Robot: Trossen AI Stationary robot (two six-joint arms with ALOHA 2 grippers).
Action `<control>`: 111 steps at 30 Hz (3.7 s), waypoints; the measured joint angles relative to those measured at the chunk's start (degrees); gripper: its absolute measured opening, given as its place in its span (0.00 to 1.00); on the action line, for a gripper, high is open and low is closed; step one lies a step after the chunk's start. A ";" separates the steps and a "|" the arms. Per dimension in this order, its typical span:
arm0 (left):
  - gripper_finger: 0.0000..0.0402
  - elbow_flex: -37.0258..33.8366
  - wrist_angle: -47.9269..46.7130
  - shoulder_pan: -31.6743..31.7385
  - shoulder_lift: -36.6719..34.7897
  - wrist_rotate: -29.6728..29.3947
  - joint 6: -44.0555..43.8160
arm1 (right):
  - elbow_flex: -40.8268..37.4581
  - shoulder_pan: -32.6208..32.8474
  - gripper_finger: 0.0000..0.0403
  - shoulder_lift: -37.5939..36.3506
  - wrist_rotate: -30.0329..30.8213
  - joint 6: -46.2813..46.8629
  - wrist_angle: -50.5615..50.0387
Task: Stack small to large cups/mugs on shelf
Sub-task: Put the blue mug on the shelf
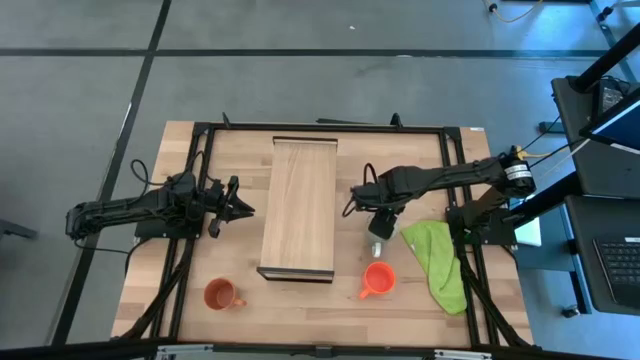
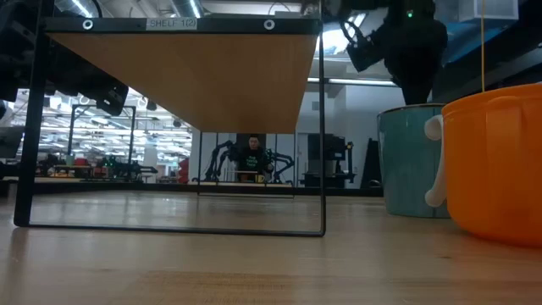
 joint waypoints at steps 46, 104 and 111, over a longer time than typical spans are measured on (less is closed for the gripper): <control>0.13 -0.01 0.00 0.00 0.01 0.01 0.00 | -5.24 -5.95 0.09 -0.10 -6.89 -27.79 7.54; 0.13 -0.01 0.00 0.00 0.01 0.01 0.02 | 2.67 -5.07 0.53 -0.51 -9.84 2.29 -2.86; 0.13 -0.01 0.00 0.02 0.02 -0.01 0.00 | -1.31 -5.40 0.53 -1.49 -11.65 6.43 3.41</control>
